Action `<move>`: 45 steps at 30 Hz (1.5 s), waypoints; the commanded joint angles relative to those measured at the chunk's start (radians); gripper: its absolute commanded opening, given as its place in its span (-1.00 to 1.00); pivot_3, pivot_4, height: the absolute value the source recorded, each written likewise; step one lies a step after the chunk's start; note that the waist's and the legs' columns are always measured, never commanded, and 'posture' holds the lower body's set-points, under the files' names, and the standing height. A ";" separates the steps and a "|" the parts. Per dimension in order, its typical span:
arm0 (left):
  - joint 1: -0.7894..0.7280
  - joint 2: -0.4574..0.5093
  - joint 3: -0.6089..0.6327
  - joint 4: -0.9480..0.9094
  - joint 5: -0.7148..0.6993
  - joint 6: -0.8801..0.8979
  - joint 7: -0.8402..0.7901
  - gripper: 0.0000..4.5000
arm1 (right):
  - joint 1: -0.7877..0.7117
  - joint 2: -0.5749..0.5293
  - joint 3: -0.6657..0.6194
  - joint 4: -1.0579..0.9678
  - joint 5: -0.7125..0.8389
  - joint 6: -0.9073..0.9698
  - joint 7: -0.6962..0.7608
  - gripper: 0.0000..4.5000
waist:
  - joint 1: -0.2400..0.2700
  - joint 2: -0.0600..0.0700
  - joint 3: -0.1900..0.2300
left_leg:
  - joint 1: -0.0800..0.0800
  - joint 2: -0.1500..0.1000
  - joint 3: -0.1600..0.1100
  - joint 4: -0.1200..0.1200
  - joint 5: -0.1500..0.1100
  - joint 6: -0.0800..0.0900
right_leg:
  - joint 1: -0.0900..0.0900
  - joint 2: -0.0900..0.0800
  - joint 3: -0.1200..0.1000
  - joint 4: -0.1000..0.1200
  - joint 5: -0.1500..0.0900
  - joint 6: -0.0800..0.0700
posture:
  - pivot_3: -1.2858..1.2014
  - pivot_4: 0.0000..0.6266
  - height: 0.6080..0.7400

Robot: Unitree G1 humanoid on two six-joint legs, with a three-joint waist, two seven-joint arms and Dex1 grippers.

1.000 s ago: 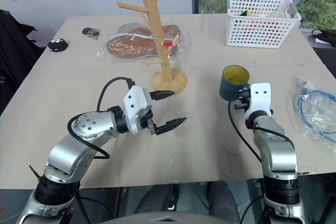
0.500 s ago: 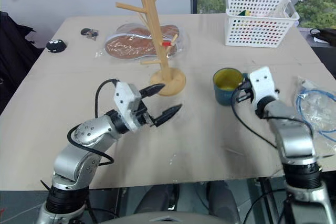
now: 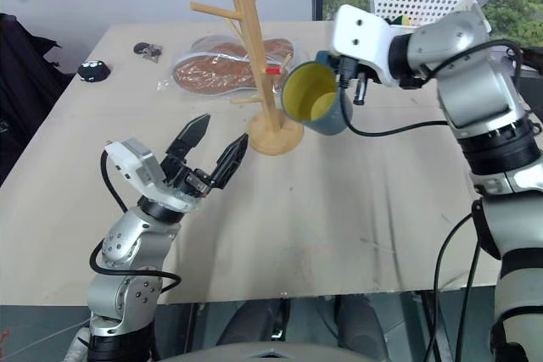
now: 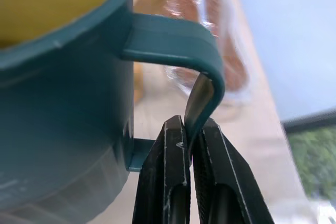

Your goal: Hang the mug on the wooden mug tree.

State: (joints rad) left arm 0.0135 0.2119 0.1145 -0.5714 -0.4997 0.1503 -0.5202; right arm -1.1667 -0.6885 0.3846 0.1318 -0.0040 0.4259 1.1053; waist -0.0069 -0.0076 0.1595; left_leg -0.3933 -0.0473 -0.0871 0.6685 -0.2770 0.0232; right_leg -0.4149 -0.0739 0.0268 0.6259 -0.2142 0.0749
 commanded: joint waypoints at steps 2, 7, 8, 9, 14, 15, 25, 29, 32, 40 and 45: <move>-0.003 0.001 0.009 -0.004 -0.014 -0.059 -0.006 1.00 | -0.119 0.059 0.040 0.032 -0.068 0.039 0.028 -0.98 | -0.004 0.000 0.000 | -0.001 -0.001 0.000 0.000 0.000 0.000 | -0.001 0.000 0.001 0.000 0.000 0.000 | 0.03 -0.52 1.00; 0.000 0.003 0.002 0.006 -0.008 -0.076 0.000 1.00 | -0.168 0.111 0.066 0.068 -0.120 0.084 0.013 -0.98 | -0.004 0.000 0.000 | -0.002 -0.001 -0.001 -0.001 0.000 0.000 | -0.003 0.000 -0.001 0.000 0.000 0.000 | 0.03 -0.52 1.00; 0.001 0.006 0.002 0.009 -0.005 -0.078 0.001 1.00 | -0.178 0.127 0.070 0.076 -0.132 0.094 0.003 -0.98 | -0.005 0.000 0.000 | -0.002 -0.001 -0.001 -0.001 0.000 0.000 | -0.003 0.000 -0.001 0.000 0.000 0.000 | 0.03 -0.52 1.00; 0.002 0.008 0.002 0.012 -0.004 -0.079 0.001 1.00 | -0.186 0.142 0.071 0.082 -0.141 0.105 -0.005 -0.98 | -0.006 0.000 0.000 | -0.003 -0.001 0.000 -0.001 0.000 0.000 | -0.004 0.000 0.000 0.000 0.000 0.000 | 0.03 -0.52 1.00; -0.010 0.017 0.004 0.025 -0.009 -0.081 -0.002 1.00 | -0.190 0.189 0.069 0.079 -0.168 0.151 -0.021 -0.98 | -0.007 0.000 0.000 | -0.004 -0.001 0.000 -0.001 0.000 0.000 | -0.006 0.000 0.000 0.002 0.000 0.000 | 0.03 -0.52 1.00; -0.013 0.019 0.004 0.027 -0.010 -0.081 -0.001 1.00 | -0.188 0.195 0.070 0.077 -0.174 0.156 -0.026 -0.98 | -0.006 0.000 0.000 | -0.004 -0.001 0.000 -0.001 0.000 0.000 | -0.006 0.000 0.000 0.002 0.000 0.000 | 0.03 -0.52 1.00; -0.034 0.025 0.004 0.040 -0.022 -0.082 -0.002 1.00 | -0.180 0.227 0.050 0.054 -0.187 0.207 -0.052 -0.74 | -0.007 0.000 0.000 | -0.004 -0.001 0.000 -0.001 0.000 0.000 | -0.006 0.000 0.000 0.002 0.000 0.000 | 0.03 -0.52 1.00; -0.042 0.021 0.002 0.041 -0.026 -0.082 0.003 1.00 | -0.187 0.224 0.034 0.053 -0.181 0.217 -0.062 0.03 | -0.007 0.000 0.000 | -0.004 -0.001 0.000 -0.001 0.000 0.000 | -0.006 0.000 0.000 0.002 0.000 0.000 | 0.03 -0.52 1.00; -0.047 0.019 0.002 0.041 -0.028 -0.083 0.005 1.00 | -0.187 0.217 0.009 0.048 -0.170 0.241 -0.068 0.69 | -0.007 0.000 0.000 | -0.004 -0.001 0.000 -0.001 0.000 0.000 | -0.006 0.000 0.000 0.002 0.000 0.000 | 0.03 -0.52 1.00; -0.039 0.029 -0.004 0.035 -0.029 -0.066 0.001 1.00 | -0.144 0.154 -0.110 -0.041 -0.076 0.405 -0.051 0.98 | -0.005 0.000 0.000 | -0.005 -0.001 0.000 -0.001 0.000 0.000 | -0.007 0.000 0.000 0.002 0.000 0.000 | 0.03 -0.52 1.00; 0.033 0.107 -0.051 0.031 0.047 0.014 0.005 1.00 | 0.156 0.145 -0.397 -0.291 0.162 0.556 -0.057 0.98 | -0.002 -0.003 -0.002 | -0.005 -0.001 -0.002 -0.002 0.000 0.000 | -0.005 0.000 -0.001 0.000 0.000 0.000 | 0.03 -0.52 1.00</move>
State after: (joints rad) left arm 0.0436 0.3032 0.0731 -0.5140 -0.4830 0.1493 -0.5195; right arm -1.0524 -0.5455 0.0773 -0.0781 0.0850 0.9484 1.0552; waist -0.0086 -0.0102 0.1573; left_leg -0.3983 -0.0487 -0.0880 0.6668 -0.2771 0.0232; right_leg -0.4203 -0.0749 0.0267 0.6264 -0.2141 0.0747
